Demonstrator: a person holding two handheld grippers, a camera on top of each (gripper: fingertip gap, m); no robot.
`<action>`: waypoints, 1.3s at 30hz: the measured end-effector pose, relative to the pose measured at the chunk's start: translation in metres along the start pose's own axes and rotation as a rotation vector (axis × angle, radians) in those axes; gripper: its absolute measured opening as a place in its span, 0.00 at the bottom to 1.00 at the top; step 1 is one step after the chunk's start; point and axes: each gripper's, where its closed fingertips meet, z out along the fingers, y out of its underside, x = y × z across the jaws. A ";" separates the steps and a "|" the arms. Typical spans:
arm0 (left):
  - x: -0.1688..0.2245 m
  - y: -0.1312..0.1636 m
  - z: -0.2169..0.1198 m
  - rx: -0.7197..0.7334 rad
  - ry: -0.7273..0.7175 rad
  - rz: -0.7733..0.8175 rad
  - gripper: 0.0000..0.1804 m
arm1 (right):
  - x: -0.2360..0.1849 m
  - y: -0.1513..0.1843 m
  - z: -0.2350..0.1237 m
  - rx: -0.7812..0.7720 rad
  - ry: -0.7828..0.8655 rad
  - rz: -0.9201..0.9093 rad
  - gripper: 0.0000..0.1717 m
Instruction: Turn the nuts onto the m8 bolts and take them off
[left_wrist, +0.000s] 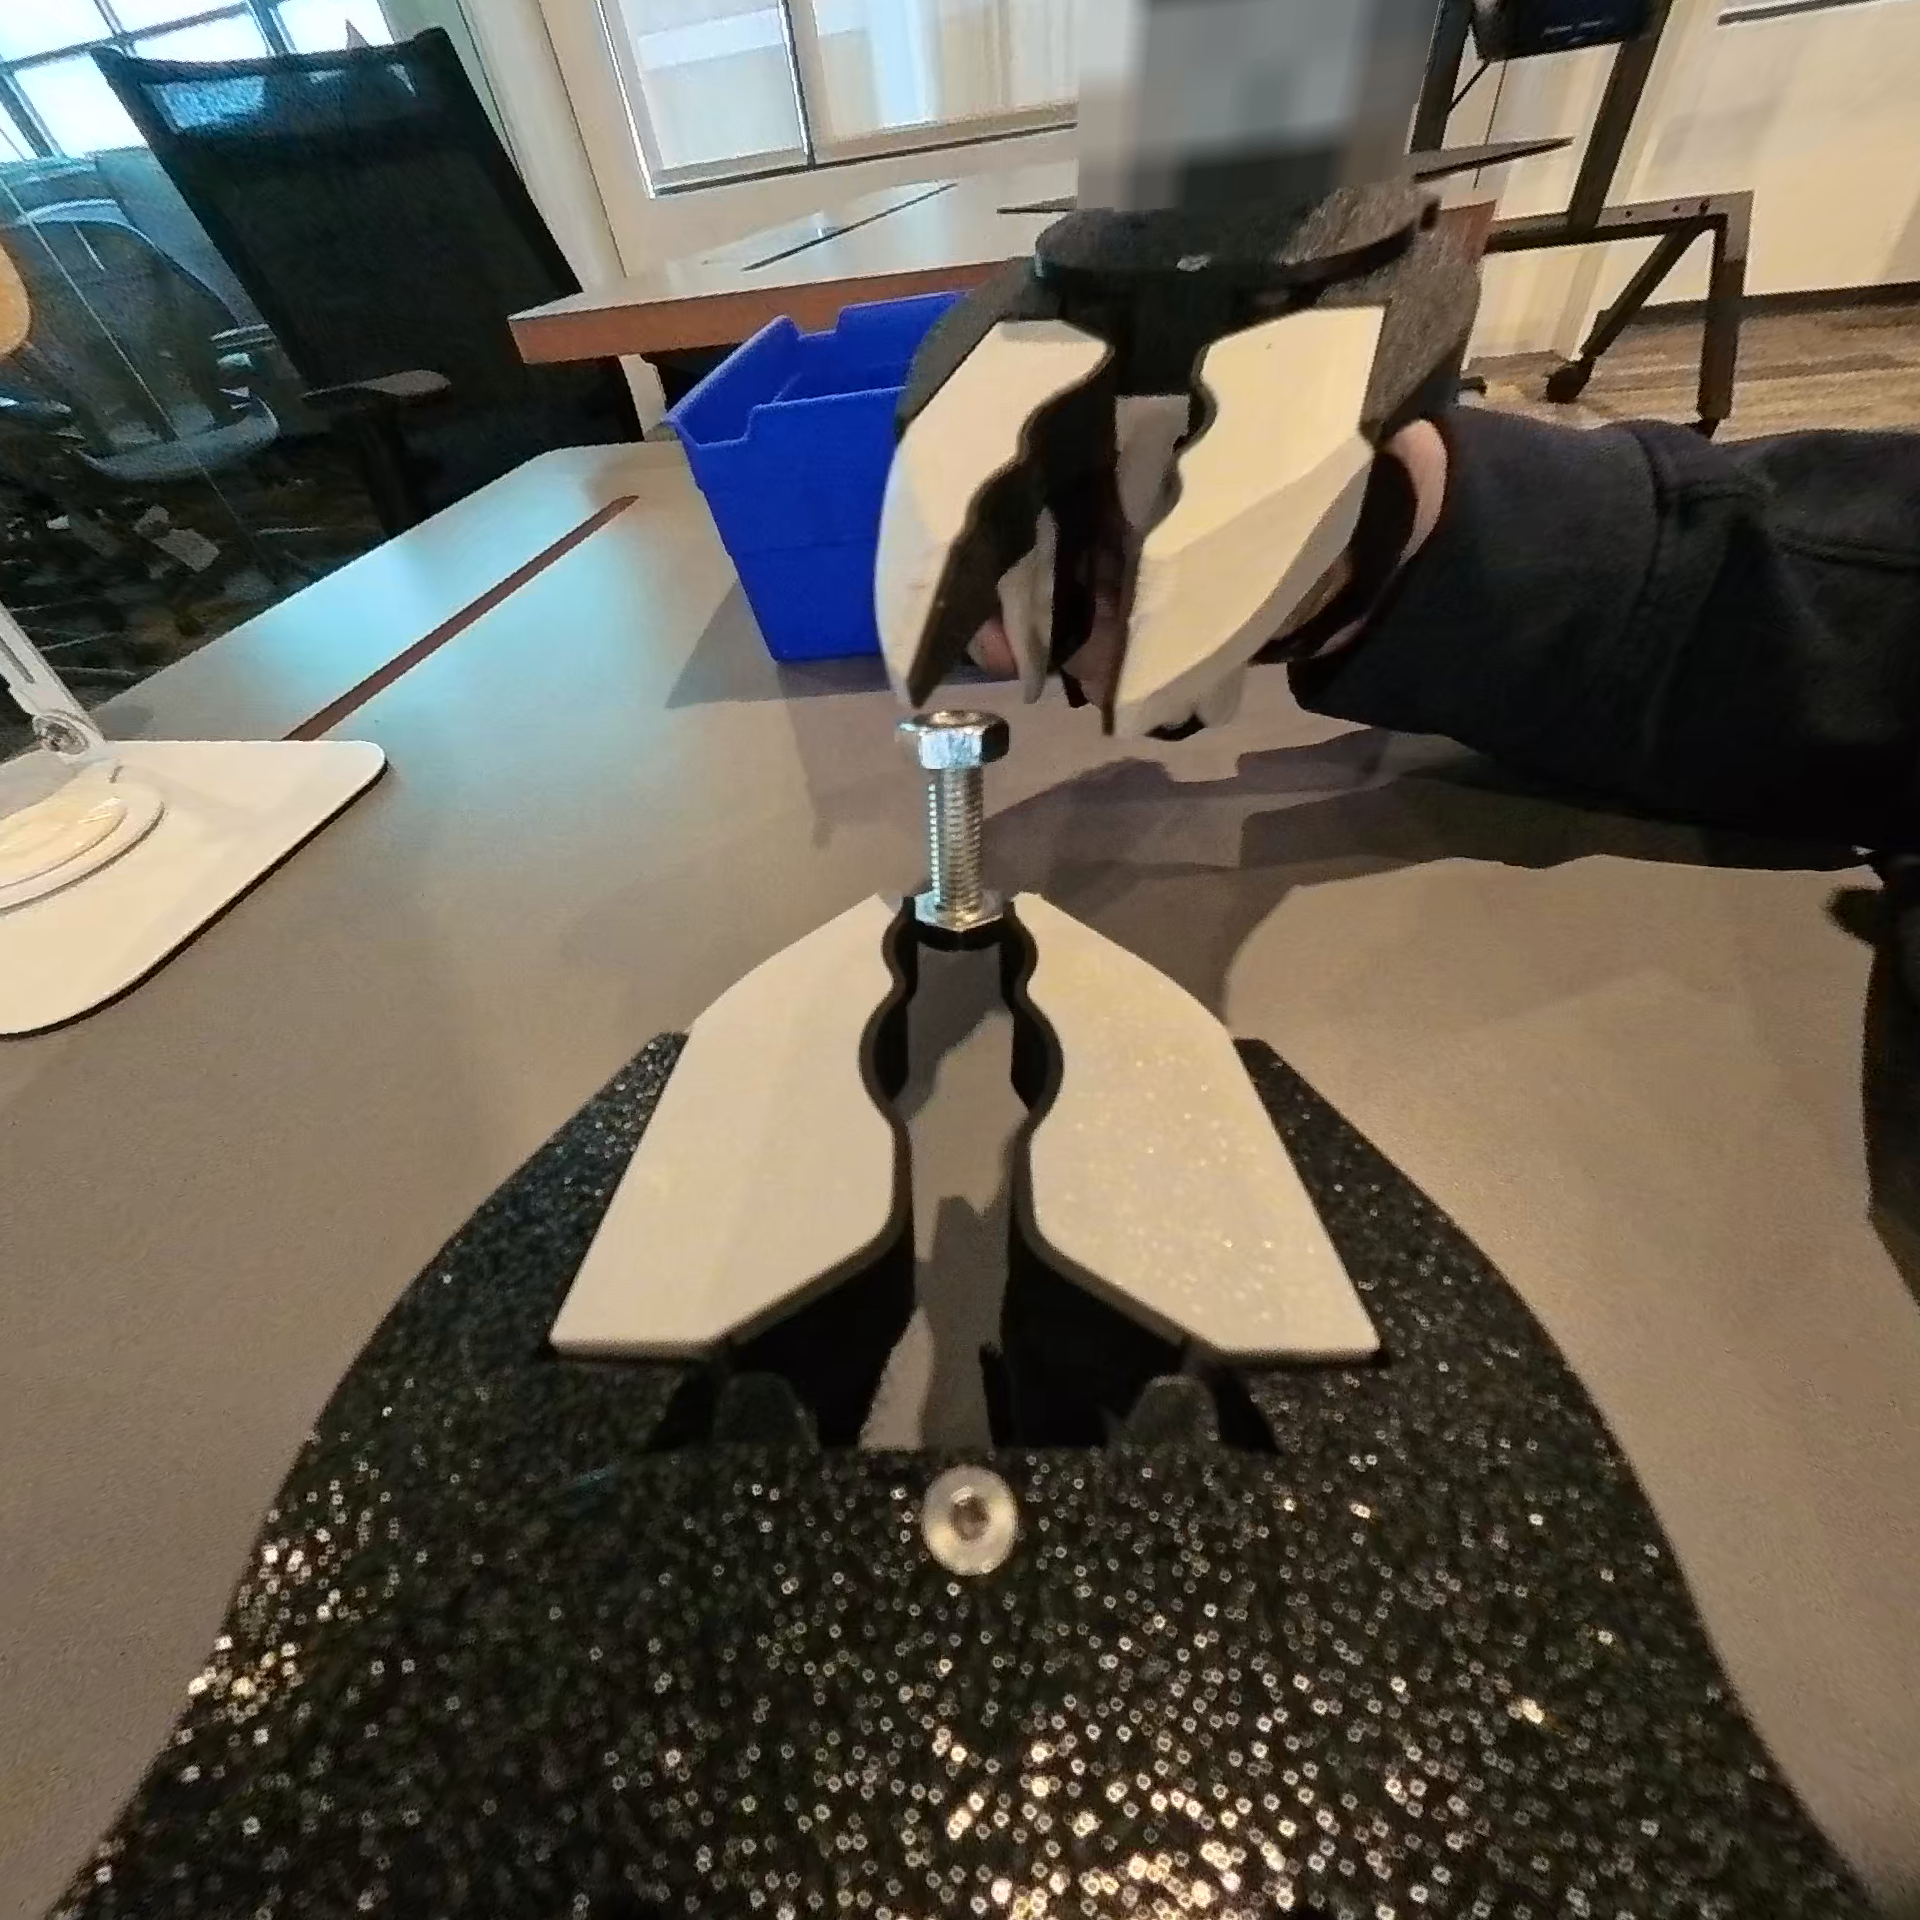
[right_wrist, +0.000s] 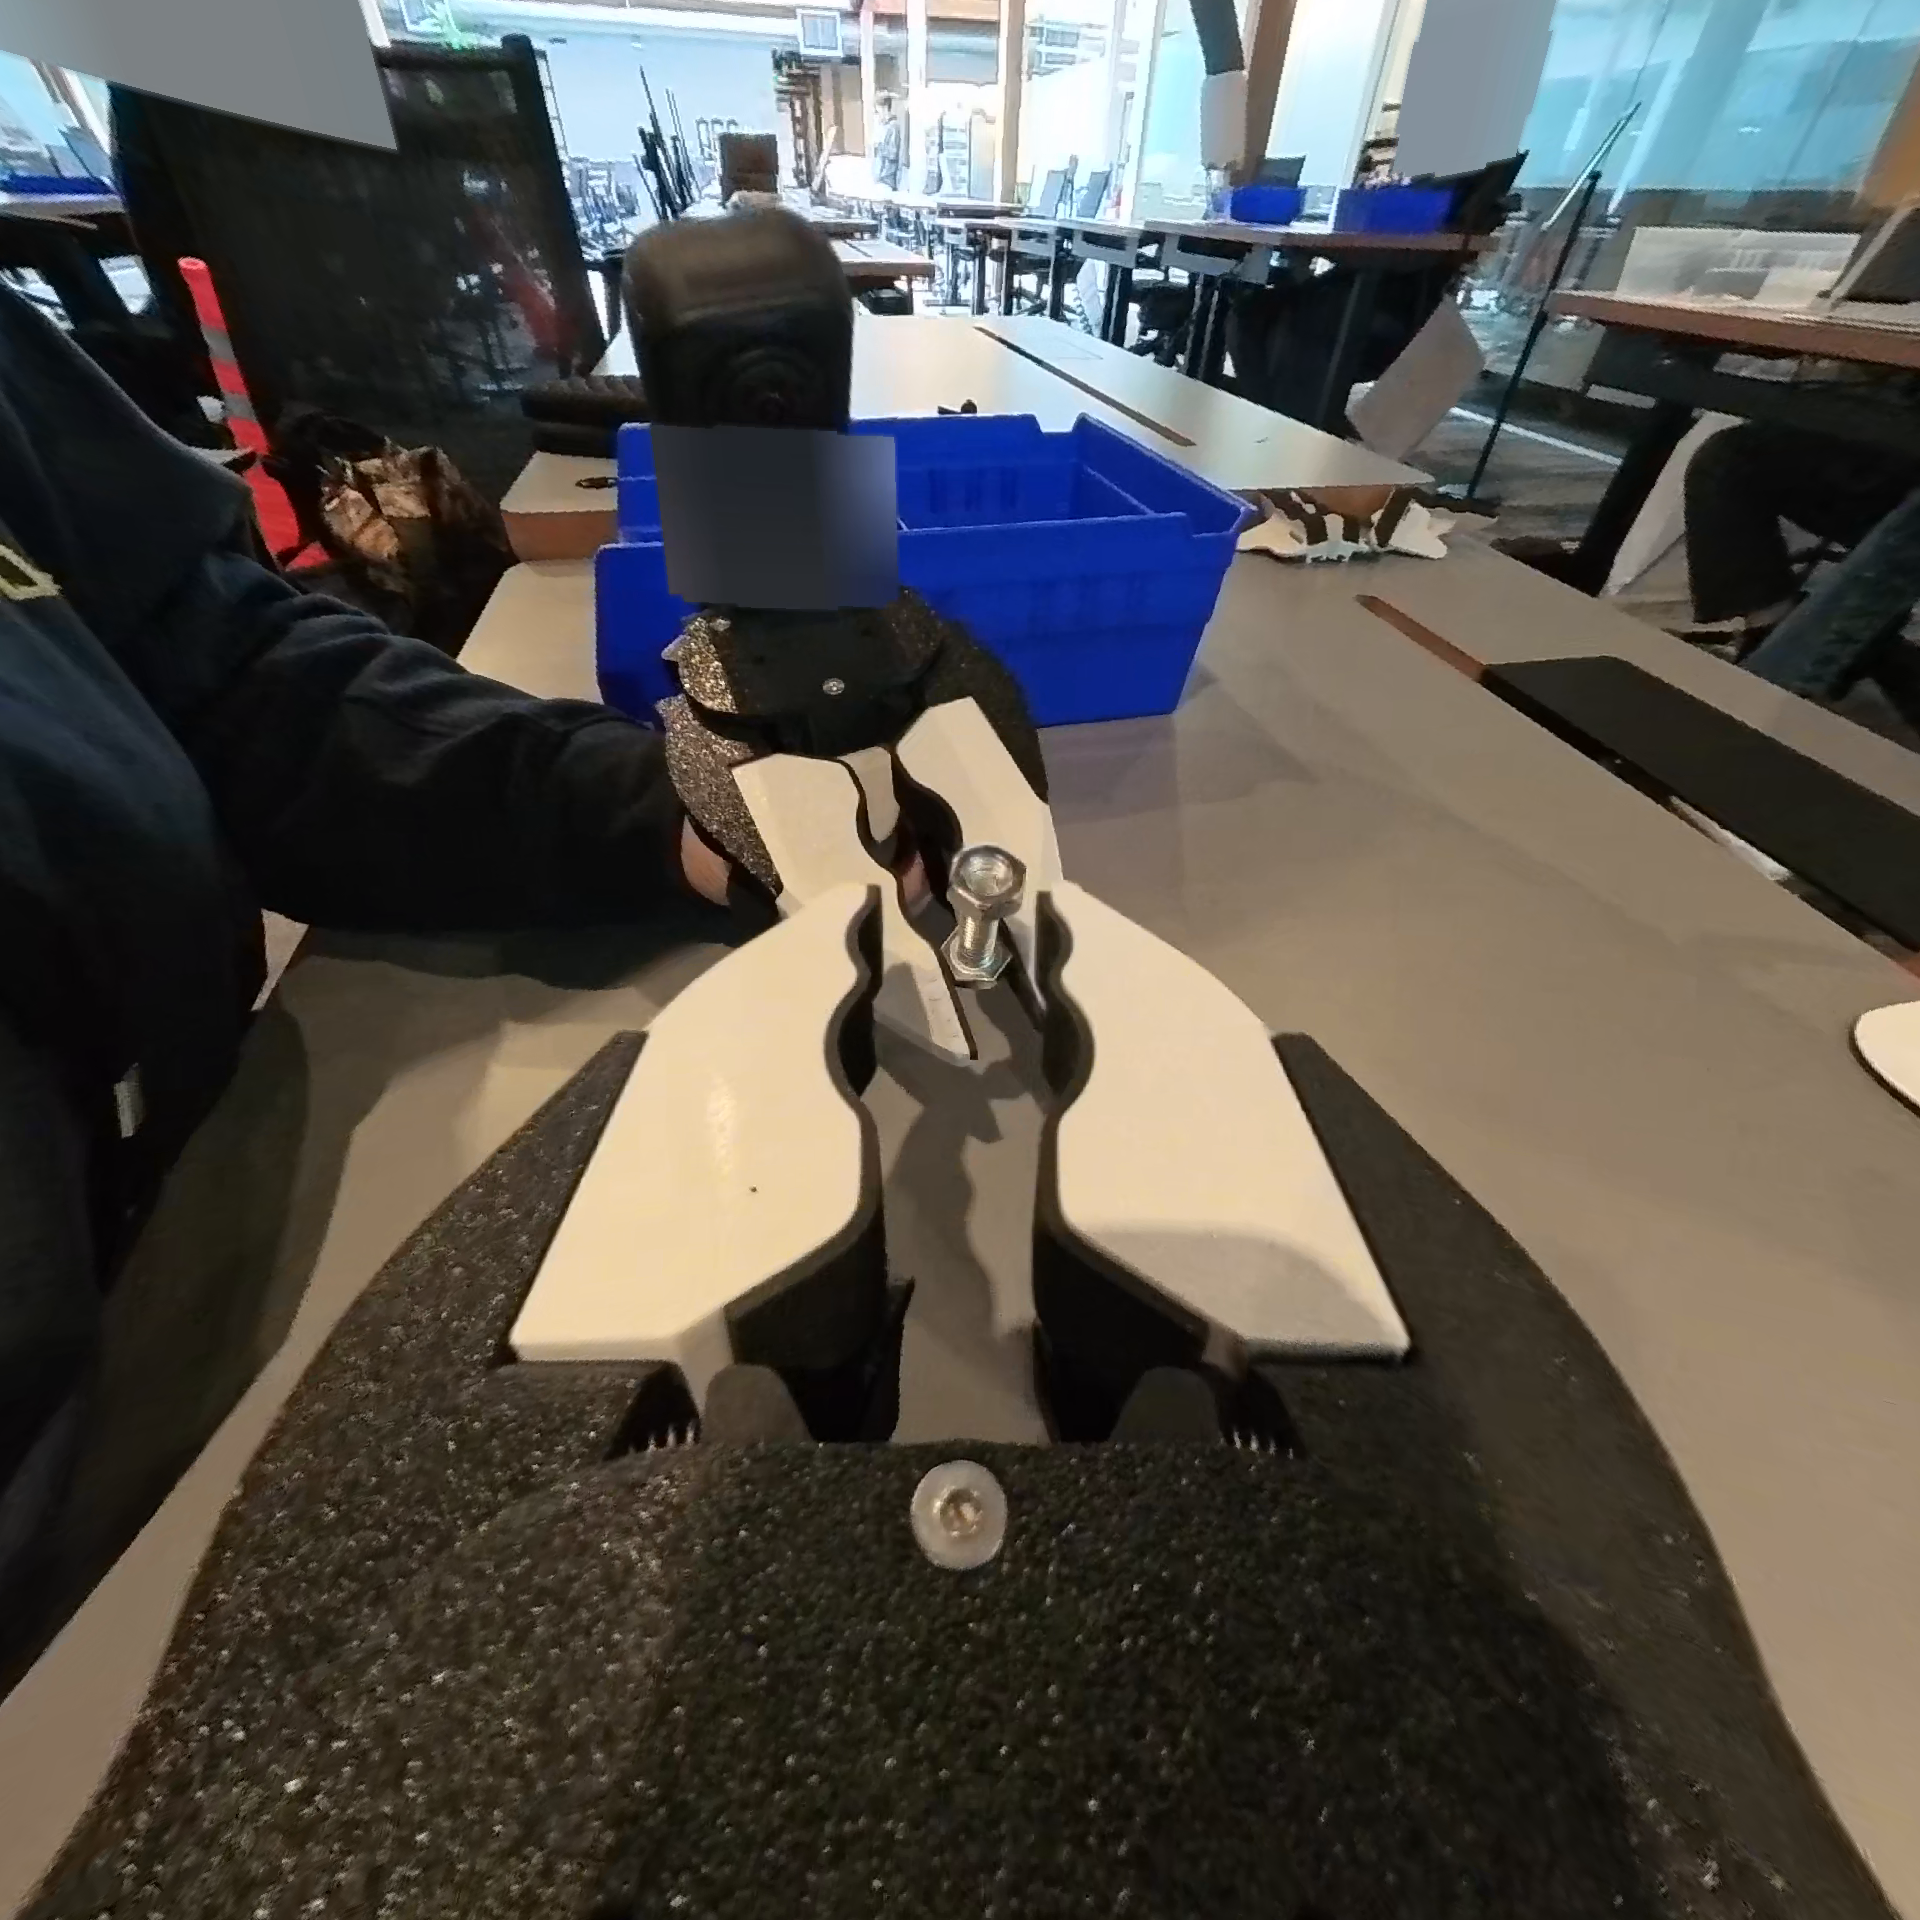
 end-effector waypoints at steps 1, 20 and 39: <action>0.000 0.000 0.000 0.000 0.000 0.000 0.08 | 0.000 0.001 0.001 -0.004 0.001 -0.003 0.16; -0.002 -0.005 -0.003 0.043 0.012 -0.043 0.08 | -0.002 0.001 0.002 -0.010 0.003 -0.038 0.22; -0.004 -0.007 -0.005 0.062 0.015 -0.065 0.08 | -0.005 -0.005 0.003 0.020 0.032 -0.142 0.14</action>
